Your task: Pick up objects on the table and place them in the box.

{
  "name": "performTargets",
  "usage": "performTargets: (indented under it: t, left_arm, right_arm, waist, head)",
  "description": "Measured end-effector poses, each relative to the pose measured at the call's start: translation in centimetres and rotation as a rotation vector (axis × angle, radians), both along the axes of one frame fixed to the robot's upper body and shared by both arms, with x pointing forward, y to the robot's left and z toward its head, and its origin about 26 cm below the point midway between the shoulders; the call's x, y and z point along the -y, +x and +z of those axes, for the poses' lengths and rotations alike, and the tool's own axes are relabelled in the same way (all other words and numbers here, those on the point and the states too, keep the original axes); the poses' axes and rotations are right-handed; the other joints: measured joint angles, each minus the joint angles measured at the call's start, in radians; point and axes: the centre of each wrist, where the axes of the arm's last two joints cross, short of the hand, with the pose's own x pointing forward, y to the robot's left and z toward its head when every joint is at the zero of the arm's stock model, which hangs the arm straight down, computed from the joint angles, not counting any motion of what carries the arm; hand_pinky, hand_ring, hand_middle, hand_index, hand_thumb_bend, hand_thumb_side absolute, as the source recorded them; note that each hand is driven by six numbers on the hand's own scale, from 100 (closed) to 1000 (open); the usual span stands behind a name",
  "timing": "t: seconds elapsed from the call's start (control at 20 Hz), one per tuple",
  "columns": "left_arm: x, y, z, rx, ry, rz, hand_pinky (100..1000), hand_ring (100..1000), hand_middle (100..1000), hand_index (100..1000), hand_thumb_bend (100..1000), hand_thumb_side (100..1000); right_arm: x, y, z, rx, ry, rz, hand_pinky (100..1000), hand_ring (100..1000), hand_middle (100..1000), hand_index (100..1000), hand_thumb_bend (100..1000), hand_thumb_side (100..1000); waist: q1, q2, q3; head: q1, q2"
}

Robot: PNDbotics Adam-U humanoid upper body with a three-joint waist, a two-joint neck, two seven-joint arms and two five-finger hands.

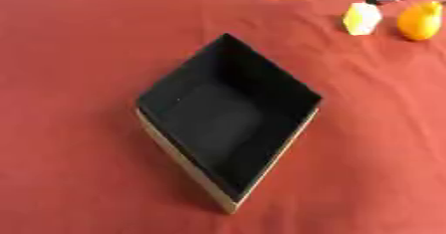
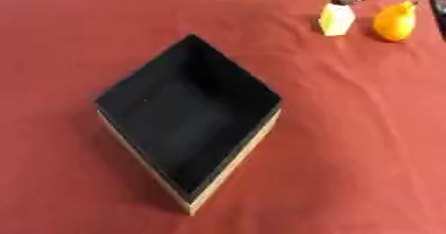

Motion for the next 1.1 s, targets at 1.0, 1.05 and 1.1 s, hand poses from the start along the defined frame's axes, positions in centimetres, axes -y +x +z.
performTargets:
  t: [1.0, 1.05, 1.1]
  left_arm:
    - [-0.26, -0.05, 0.02, -0.004, 0.007, 0.009, 576, 766, 686, 828, 186, 670]
    - [-0.26, -0.05, 0.02, -0.004, 0.007, 0.009, 576, 766, 686, 828, 185, 670]
    - [-0.26, -0.05, 0.02, -0.004, 0.007, 0.009, 576, 766, 687, 828, 184, 671]
  right_arm:
    - [-0.31, -0.30, 0.26, -0.126, -0.083, -0.068, 1000, 1000, 964, 995, 513, 131]
    - [-0.25, -0.27, 0.23, -0.127, -0.084, -0.072, 1000, 1000, 965, 996, 523, 139]
    - [-0.17, -0.23, 0.18, -0.129, -0.085, -0.075, 1000, 1000, 965, 996, 525, 141]
  waist:
    - [-0.008, 0.024, -0.003]
    - [-0.008, 0.026, -0.003]
    - [-0.007, 0.027, -0.003]
  head:
    - [0.001, -0.034]
    - [0.001, -0.042]
    - [0.001, -0.049]
